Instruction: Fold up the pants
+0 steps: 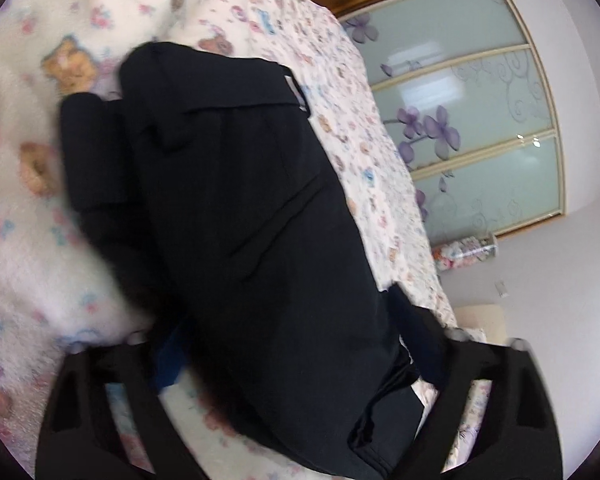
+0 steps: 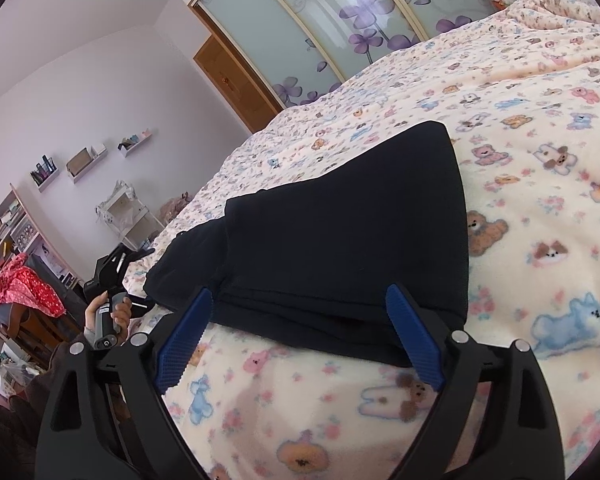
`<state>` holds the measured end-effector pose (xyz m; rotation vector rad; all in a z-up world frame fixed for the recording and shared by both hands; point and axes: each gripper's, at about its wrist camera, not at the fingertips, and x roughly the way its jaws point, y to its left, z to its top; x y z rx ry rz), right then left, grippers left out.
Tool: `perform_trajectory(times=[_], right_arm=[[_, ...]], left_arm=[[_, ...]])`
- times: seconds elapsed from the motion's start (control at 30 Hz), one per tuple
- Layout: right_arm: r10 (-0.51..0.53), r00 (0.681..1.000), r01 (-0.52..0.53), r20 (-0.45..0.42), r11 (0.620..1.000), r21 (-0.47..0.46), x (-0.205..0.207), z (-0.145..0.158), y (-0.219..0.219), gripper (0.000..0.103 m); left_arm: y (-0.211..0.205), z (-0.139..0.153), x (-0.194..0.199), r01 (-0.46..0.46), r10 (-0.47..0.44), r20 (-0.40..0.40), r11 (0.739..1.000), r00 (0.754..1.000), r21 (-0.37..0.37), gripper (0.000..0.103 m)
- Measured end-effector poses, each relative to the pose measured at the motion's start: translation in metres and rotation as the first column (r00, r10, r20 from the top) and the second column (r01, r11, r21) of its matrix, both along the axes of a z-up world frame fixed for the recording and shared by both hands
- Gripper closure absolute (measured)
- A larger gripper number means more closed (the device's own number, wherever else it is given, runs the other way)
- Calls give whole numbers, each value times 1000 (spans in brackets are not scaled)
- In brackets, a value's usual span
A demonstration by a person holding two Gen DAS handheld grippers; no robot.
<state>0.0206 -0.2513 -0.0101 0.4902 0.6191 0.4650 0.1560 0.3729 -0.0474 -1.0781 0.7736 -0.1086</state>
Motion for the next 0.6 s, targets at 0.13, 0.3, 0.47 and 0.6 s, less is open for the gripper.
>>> perform_trajectory(times=[0.13,0.3,0.47,0.6], right_arm=[[3,1000,-3,-1,1000,8,-1,-1,0,12],[0,1000,0,0,1000,12,-1,0,0,12],[-13,1000,13,13,999,42,-4,4,-5,12],[-25,999,23,26,997,71,-7,8,-10,12]], left_arm=[[9,-11,-5,-31,32,-48,999,998,9,76],[2,6,-8,-14,18,-34,993,999,120,88],[-29,54,-4,28,-32,7,934,999,356,90],[-68,99,-2,65,-107,49,842,993,536,90]])
